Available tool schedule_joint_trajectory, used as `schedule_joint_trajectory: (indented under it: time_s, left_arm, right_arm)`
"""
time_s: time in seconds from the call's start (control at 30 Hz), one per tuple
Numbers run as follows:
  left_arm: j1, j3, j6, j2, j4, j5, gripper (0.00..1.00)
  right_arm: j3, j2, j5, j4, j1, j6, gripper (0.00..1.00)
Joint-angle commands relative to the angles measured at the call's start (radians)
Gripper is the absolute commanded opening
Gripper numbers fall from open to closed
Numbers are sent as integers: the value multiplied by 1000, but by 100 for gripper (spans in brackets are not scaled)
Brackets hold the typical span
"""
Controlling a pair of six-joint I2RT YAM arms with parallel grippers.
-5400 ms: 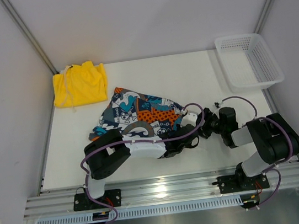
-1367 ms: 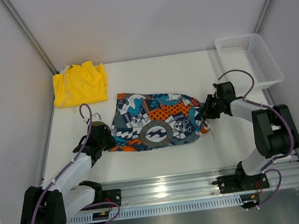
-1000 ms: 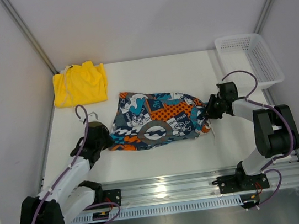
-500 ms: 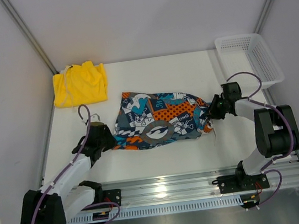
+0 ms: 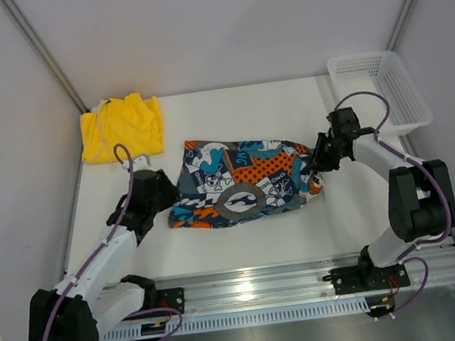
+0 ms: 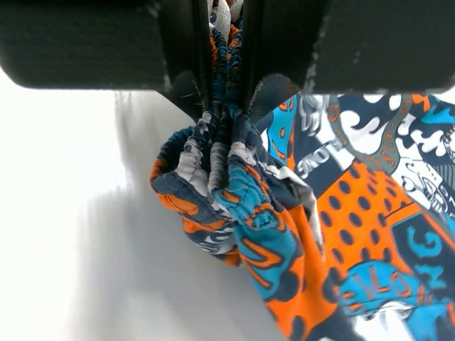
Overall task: Fold and stack the shorts
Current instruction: Fold the shorts
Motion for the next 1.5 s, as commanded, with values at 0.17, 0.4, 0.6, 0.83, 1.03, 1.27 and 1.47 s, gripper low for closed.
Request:
schedule_joint_trajectory:
  time_s: [0.17, 0.4, 0.6, 0.83, 1.03, 1.27, 1.47]
  left_arm:
    - [-254, 182, -78, 248, 195, -48, 49]
    - [-283, 314, -177, 528, 415, 162, 31]
    - [-294, 486, -196, 753, 427, 274, 18]
    - [-327, 554, -229, 938, 453, 292, 10]
    - [-378, 523, -274, 966, 458, 204, 5]
    - [-424, 543, -363, 1035, 519, 148, 4]
    - [-485, 600, -412, 1038, 521, 84, 5]
  right_arm:
    - [210, -56, 93, -198, 78, -74, 0]
    - [229, -57, 87, -189, 83, -66, 0]
    - [235, -43, 83, -178, 91, -66, 0]
    - [275, -40, 61, -187, 102, -65, 0]
    - [307, -74, 24, -154, 124, -34, 0]
    - [321, -118, -81, -111, 229, 13, 0]
    - [329, -154, -88, -106, 283, 49, 0]
